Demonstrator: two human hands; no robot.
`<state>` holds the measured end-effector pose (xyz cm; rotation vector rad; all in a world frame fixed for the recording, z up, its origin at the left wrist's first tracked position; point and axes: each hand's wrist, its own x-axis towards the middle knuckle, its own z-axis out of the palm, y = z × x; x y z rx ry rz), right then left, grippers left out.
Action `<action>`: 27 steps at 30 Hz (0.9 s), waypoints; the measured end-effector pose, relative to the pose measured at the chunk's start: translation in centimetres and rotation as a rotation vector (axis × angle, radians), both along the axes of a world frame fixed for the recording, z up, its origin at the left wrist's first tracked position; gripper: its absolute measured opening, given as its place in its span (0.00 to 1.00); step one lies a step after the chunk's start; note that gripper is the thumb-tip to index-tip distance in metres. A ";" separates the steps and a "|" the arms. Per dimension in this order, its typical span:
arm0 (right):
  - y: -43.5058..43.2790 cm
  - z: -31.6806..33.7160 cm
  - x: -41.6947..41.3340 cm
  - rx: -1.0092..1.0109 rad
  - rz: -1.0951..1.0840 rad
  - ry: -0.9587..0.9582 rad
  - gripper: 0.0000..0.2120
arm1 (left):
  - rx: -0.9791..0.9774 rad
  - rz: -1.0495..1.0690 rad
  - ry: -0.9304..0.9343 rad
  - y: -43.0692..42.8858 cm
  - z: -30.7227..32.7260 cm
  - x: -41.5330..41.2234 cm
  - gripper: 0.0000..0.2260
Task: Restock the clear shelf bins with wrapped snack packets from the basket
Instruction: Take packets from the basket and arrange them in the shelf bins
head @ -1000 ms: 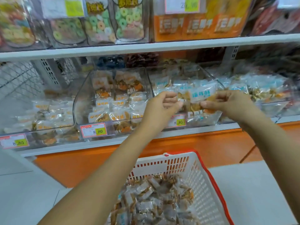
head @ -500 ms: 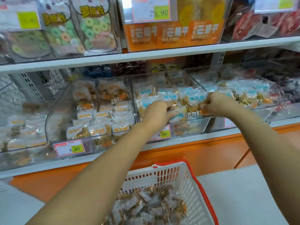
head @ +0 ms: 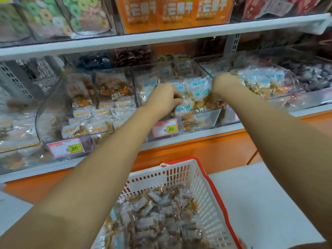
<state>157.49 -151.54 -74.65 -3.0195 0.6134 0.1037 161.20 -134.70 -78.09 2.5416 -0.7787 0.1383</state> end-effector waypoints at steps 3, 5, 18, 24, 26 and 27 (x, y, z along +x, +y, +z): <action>1.0 -1.4 -2.4 -0.049 -0.059 -0.379 0.15 | -0.143 0.033 -0.080 0.8 -0.9 -1.9 0.12; 1.2 -2.2 -4.1 0.011 -0.102 -0.507 0.13 | -0.267 -0.002 -0.120 2.0 -1.7 -4.2 0.08; 8.1 -31.9 -14.6 0.485 0.117 0.416 0.24 | 0.252 0.165 0.549 22.8 -23.9 -13.5 0.07; 8.0 -35.4 -14.9 0.271 0.210 0.553 0.29 | 0.658 0.146 0.588 26.3 -26.8 -14.8 0.10; 7.8 -36.6 -15.2 0.323 0.181 0.517 0.21 | 0.616 0.154 0.564 26.2 -26.8 -14.9 0.11; 7.7 -36.8 -15.4 0.356 0.157 0.493 0.18 | 0.593 0.159 0.562 26.1 -26.6 -15.0 0.11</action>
